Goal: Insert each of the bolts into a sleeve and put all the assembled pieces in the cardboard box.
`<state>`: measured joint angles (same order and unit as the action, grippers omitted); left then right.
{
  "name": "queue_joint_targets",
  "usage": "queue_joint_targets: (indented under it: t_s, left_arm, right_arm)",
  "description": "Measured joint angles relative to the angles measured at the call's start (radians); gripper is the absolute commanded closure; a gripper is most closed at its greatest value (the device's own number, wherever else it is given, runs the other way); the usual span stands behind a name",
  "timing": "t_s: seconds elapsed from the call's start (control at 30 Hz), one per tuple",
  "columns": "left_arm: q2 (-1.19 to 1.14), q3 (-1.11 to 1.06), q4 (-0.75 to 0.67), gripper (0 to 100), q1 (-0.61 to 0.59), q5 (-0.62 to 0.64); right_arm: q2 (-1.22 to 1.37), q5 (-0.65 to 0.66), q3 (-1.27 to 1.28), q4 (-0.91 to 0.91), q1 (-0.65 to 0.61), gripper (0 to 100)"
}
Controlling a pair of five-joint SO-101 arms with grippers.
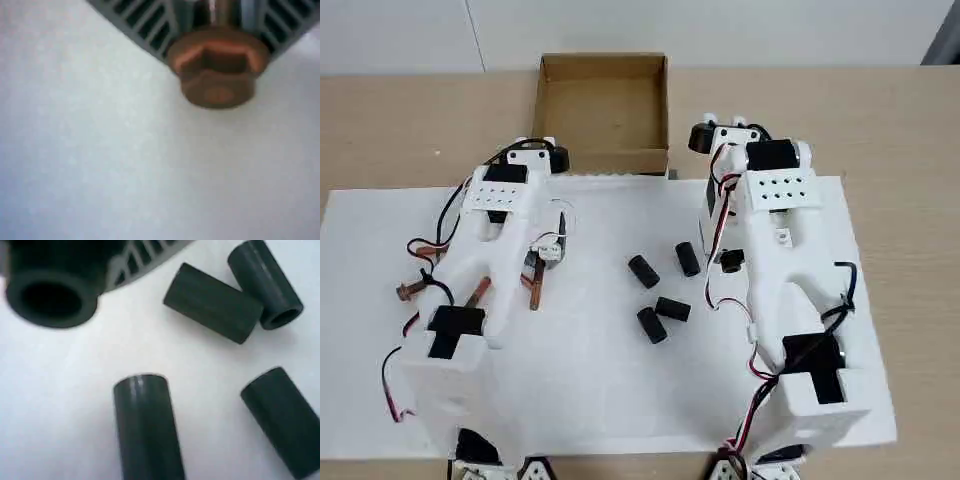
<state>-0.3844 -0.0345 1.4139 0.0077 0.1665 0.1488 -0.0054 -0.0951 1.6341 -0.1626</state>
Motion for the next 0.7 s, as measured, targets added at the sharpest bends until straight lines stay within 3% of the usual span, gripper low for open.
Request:
queue_joint_targets:
  t_s: [0.2,0.37,0.7]
  left_arm:
    - [-0.008,0.118,0.126,99,-0.017,-0.008]
    - [-0.008,0.344,0.285,99,-0.017,-0.029]
    - [0.0,0.632,0.318,99,0.02,-0.058]
  right_arm:
    - [-0.002,0.0,-0.009,0.009,0.0,99.2]
    - [-0.114,0.0,-0.034,0.026,0.0,99.2]
    - [-0.399,0.0,-0.034,0.028,0.018,99.6]
